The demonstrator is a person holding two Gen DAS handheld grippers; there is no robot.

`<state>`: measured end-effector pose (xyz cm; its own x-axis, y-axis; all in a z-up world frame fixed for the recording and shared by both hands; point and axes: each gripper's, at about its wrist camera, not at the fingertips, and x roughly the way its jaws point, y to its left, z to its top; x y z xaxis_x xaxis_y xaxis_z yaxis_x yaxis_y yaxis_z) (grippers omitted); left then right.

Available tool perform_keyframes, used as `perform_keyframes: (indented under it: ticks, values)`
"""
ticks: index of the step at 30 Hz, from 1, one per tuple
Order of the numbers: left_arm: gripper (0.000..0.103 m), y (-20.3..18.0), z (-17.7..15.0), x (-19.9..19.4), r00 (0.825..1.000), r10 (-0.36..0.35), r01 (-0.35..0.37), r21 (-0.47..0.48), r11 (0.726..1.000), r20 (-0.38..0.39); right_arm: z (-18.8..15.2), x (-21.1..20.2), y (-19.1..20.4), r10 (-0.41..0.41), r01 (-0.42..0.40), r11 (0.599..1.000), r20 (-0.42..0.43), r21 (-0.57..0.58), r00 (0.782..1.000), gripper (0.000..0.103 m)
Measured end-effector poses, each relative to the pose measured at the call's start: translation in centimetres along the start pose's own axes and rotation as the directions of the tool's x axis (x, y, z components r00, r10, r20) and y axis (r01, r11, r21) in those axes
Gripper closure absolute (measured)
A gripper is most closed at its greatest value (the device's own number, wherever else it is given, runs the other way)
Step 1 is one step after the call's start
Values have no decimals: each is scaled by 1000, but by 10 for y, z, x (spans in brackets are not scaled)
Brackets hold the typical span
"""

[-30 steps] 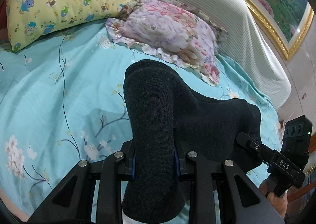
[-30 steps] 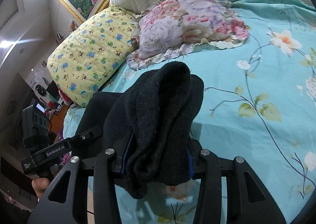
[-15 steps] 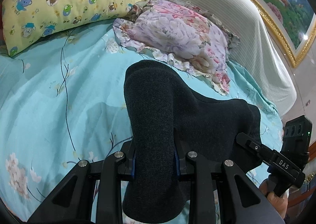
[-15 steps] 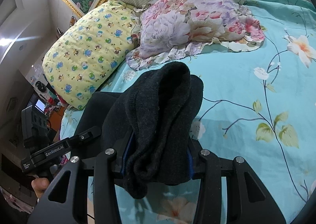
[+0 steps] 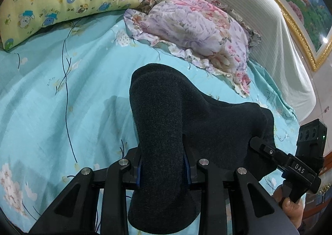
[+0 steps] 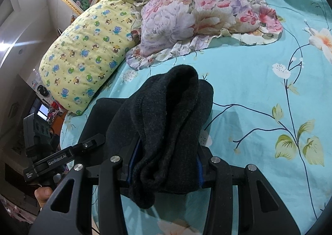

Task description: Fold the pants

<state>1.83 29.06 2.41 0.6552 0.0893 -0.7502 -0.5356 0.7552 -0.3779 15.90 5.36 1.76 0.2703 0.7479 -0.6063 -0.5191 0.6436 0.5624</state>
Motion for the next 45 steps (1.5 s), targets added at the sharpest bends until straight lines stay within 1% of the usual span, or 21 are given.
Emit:
perform_keyframes:
  ticks: [4, 6, 7, 8, 9, 10, 13, 14, 15, 18, 22, 31, 38, 41, 45]
  values:
    - [61, 5, -2, 7, 1000, 11, -11, -12, 1000, -14, 0, 3, -6, 11, -11, 1000, -8, 4, 1000, 56]
    - [56, 8, -4, 7, 1000, 7, -8, -19, 1000, -15, 0, 5, -11, 19, -19, 1000, -11, 10, 1000, 49]
    - [52, 9, -5, 7, 1000, 13, -13, -19, 1000, -14, 0, 5, -12, 19, -18, 1000, -11, 14, 1000, 47]
    - [46, 9, -5, 6, 1000, 20, -20, -18, 1000, -12, 0, 6, -15, 15, -15, 1000, -13, 19, 1000, 44]
    - [42, 10, -6, 6, 1000, 24, -24, -20, 1000, -9, -1, 7, -17, 8, -8, 1000, -14, 23, 1000, 39]
    - [39, 12, -6, 5, 1000, 26, -26, -23, 999, -7, -2, 8, -21, 4, -3, 999, -17, 33, 1000, 37]
    - [35, 17, -7, 5, 1000, 17, -17, -32, 999, -13, -4, 11, -30, -10, 11, 999, -21, 53, 1000, 30]
    - [34, 18, -7, 5, 1000, 17, -17, -34, 999, -14, -5, 11, -32, -9, 10, 998, -21, 58, 1000, 26]
    - [33, 19, -7, 6, 1000, 19, -19, -34, 999, -15, -6, 12, -34, -9, 10, 998, -20, 63, 1000, 23]
    - [32, 18, -8, 5, 1000, 22, -23, -33, 999, -15, -7, 13, -36, -7, 8, 998, -19, 70, 1000, 22]
    - [30, 19, -8, 5, 1000, 23, -23, -39, 999, -19, -6, 12, -33, -23, 24, 998, -18, 51, 1000, 22]
    - [30, 18, -9, -6, 1000, 20, -21, -32, 999, -15, -4, 0, -20, -45, 45, 999, 8, 12, 999, 21]
    - [29, 12, -16, -21, 1000, 14, -15, 8, 1000, 8, -9, -15, -10, -56, 57, 998, 48, -22, 997, 15]
    - [27, 8, -22, -28, 1000, 11, -11, 22, 1000, 26, -12, -22, -6, -58, 60, 997, 68, -37, 996, 9]
    - [26, 3, -33, -36, 999, 2, -4, 39, 999, 38, -22, -32, 1, -88, 96, 992, 98, -81, 991, 8]
